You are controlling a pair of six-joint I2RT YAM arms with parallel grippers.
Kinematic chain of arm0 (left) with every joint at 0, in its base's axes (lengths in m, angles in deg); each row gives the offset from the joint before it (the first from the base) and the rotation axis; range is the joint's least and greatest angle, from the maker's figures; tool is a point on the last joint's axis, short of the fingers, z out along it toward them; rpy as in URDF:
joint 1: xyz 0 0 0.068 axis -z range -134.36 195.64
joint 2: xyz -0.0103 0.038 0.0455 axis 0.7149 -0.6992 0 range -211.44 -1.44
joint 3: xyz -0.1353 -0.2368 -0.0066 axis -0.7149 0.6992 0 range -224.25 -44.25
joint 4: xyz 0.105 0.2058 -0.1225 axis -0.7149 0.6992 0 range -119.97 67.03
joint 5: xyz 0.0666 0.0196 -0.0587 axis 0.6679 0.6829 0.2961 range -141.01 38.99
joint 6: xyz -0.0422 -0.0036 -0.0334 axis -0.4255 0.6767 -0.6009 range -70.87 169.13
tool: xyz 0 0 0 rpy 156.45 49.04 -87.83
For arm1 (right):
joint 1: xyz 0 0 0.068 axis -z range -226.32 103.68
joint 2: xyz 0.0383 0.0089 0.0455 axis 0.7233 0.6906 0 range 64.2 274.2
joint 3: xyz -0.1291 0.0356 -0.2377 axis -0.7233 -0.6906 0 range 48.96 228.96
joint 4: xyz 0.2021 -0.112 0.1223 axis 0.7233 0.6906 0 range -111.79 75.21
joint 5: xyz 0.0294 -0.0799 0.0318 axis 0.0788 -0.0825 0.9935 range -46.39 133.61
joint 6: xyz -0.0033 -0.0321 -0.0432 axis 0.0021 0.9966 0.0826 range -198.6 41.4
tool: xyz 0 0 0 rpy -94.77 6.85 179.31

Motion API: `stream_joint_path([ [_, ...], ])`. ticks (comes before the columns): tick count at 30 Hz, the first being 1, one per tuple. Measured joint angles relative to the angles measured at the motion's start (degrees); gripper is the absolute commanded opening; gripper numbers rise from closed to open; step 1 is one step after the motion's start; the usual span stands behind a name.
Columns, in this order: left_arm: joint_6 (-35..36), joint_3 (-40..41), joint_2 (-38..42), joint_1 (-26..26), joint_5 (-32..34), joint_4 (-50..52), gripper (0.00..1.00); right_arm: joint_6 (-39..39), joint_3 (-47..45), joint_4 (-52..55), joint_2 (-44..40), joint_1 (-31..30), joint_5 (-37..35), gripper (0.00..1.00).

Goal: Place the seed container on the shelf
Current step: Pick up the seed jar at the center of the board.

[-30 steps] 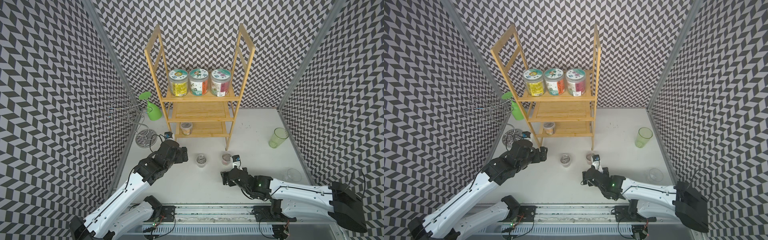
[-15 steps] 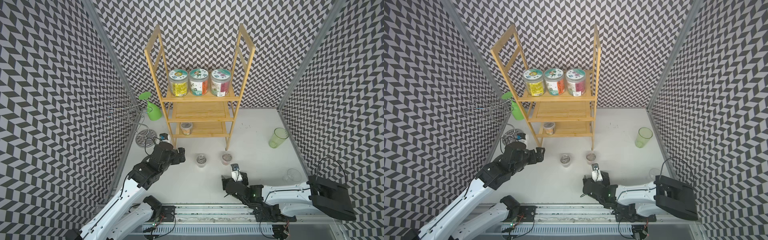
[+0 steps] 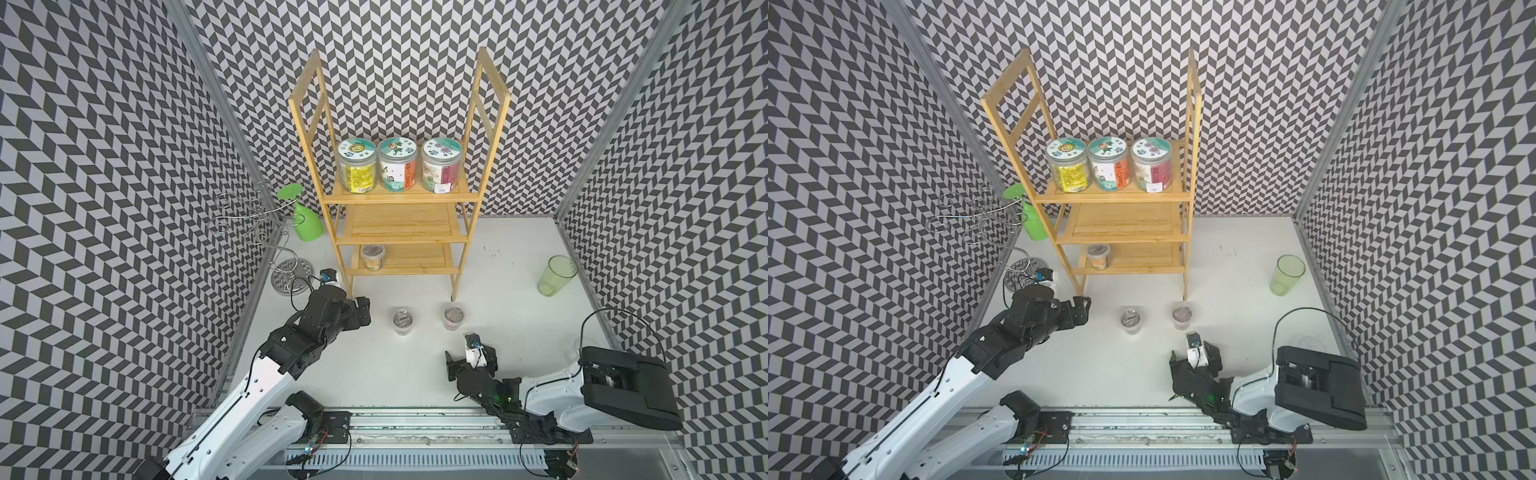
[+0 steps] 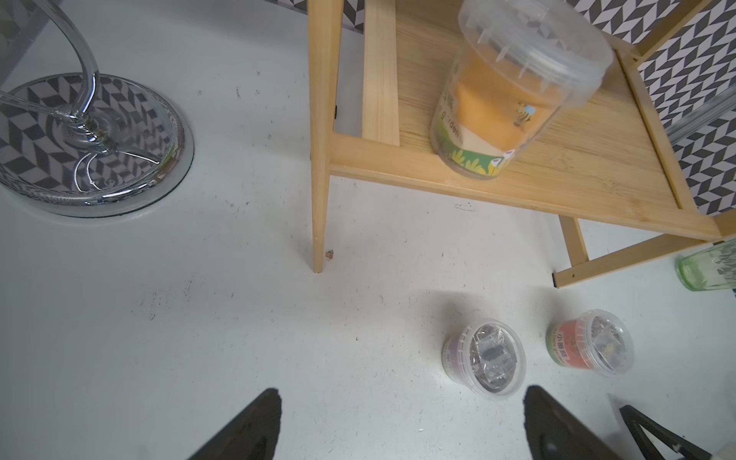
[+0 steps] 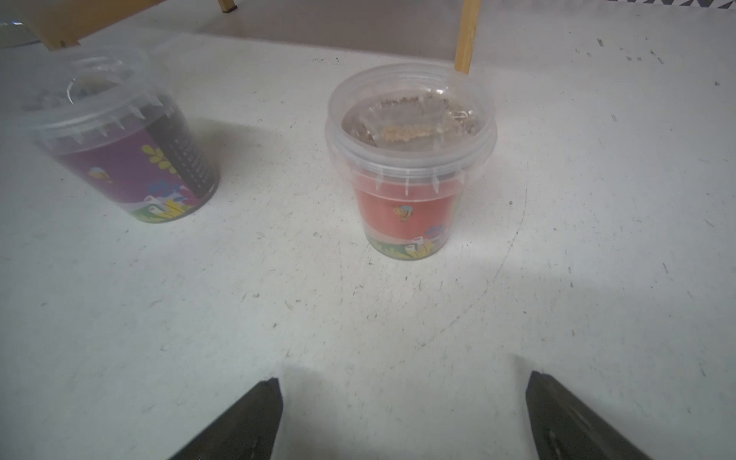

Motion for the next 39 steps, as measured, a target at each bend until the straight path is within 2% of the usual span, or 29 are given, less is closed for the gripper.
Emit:
stream_joint_path([
  [8, 0.02, 2.93, 0.04, 0.00, -0.55, -1.75, 0.96, 9.16, -2.62, -13.66, 5.22, 4.57, 2.32, 0.99],
  [20, 1.16, 5.03, 0.92, 0.00, -1.07, -4.33, 0.96, 22.18, -1.20, -31.21, 15.19, 14.27, 10.51, 0.99],
  [35, 3.08, 5.57, 0.72, 0.00, -0.92, -6.08, 0.97, 24.81, 2.95, -38.51, 20.96, 19.91, 14.75, 1.00],
  [39, 3.30, 5.57, 0.72, -0.02, -0.85, -6.43, 0.97, 25.03, 3.34, -40.37, 22.27, 20.96, 15.41, 0.95],
])
